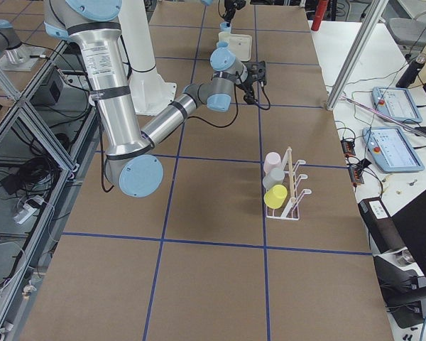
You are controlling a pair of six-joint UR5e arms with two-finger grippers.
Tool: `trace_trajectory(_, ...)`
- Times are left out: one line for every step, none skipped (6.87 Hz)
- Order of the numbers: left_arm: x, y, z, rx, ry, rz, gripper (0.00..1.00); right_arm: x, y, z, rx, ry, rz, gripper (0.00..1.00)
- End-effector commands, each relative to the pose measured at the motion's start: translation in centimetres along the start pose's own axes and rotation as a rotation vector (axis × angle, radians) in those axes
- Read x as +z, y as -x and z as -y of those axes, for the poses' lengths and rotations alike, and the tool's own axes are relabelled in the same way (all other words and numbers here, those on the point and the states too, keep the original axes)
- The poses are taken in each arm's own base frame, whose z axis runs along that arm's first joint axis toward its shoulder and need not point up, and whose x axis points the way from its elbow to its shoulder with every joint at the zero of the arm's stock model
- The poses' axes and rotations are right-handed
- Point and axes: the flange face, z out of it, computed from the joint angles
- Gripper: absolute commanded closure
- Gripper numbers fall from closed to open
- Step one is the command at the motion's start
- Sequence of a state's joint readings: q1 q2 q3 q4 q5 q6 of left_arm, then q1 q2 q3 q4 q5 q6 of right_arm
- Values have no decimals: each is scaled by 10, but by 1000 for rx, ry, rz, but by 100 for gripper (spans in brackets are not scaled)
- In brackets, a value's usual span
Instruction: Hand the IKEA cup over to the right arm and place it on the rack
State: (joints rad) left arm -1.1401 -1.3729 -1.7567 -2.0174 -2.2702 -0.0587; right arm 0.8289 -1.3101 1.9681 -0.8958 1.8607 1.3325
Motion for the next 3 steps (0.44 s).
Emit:
trace_trajectory(-78, 37, 18, -86, -163, 78, 100, 0, 0, 0, 2, -1, 0, 0)
trace_trajectory(-97, 44, 42, -127, -217, 122, 100, 0, 1, 0, 2, -1, 1, 0)
trace_trajectory(-116, 38, 72, -192, -280, 165, 100, 0, 0, 1, 2, -4, -1, 0)
